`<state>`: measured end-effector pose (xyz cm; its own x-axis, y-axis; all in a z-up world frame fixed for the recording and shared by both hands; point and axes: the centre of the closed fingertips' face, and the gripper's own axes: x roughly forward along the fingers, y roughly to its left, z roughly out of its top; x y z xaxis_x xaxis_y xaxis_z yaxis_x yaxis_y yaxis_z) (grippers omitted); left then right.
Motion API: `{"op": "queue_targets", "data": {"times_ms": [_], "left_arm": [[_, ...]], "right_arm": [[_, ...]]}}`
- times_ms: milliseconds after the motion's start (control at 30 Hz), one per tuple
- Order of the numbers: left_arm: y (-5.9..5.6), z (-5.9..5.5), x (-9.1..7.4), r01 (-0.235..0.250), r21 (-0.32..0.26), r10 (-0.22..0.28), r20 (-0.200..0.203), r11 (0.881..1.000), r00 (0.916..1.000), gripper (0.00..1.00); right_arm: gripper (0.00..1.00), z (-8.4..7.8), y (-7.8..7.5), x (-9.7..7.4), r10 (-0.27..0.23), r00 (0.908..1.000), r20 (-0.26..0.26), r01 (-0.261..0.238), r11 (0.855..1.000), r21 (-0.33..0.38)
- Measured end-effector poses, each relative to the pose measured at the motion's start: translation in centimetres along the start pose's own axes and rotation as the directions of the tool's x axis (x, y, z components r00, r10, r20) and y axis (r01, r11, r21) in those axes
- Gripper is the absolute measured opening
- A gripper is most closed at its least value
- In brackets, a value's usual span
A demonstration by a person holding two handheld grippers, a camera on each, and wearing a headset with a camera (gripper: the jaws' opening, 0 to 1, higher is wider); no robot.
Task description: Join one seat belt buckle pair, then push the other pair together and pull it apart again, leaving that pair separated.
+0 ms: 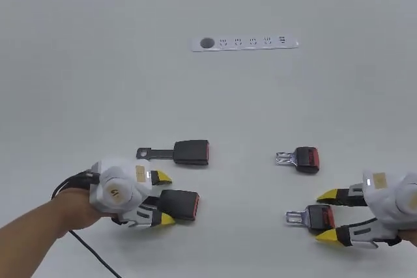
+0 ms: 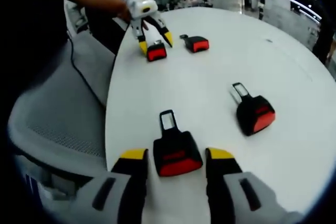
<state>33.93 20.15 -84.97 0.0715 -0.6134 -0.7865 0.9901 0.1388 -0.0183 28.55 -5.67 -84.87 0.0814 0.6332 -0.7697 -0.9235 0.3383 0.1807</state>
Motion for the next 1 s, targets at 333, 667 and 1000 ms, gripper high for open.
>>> {"op": "queue_targets", "data": {"times_ms": [333,667,1000], "left_arm": [[-0.6,0.0,0.0,0.018,0.022,-0.017,-0.011,1.0,0.9998,0.37],[-0.6,-0.1,0.0,0.022,0.024,-0.022,-0.018,0.999,0.9996,0.36],[-0.6,-0.1,-0.1,0.02,0.0,-0.02,-0.01,1.0,0.9998,0.36]], "right_arm": [[0.37,-0.1,-0.1,-0.1,-0.005,1.0,-0.002,0.005,1.0,-0.028],[0.36,0.0,-0.3,-0.2,-0.007,0.9999,0.016,0.007,1.0,-0.026],[0.35,0.9,0.2,-0.1,-0.01,0.999,0.045,0.01,1.0,0.001]]}}
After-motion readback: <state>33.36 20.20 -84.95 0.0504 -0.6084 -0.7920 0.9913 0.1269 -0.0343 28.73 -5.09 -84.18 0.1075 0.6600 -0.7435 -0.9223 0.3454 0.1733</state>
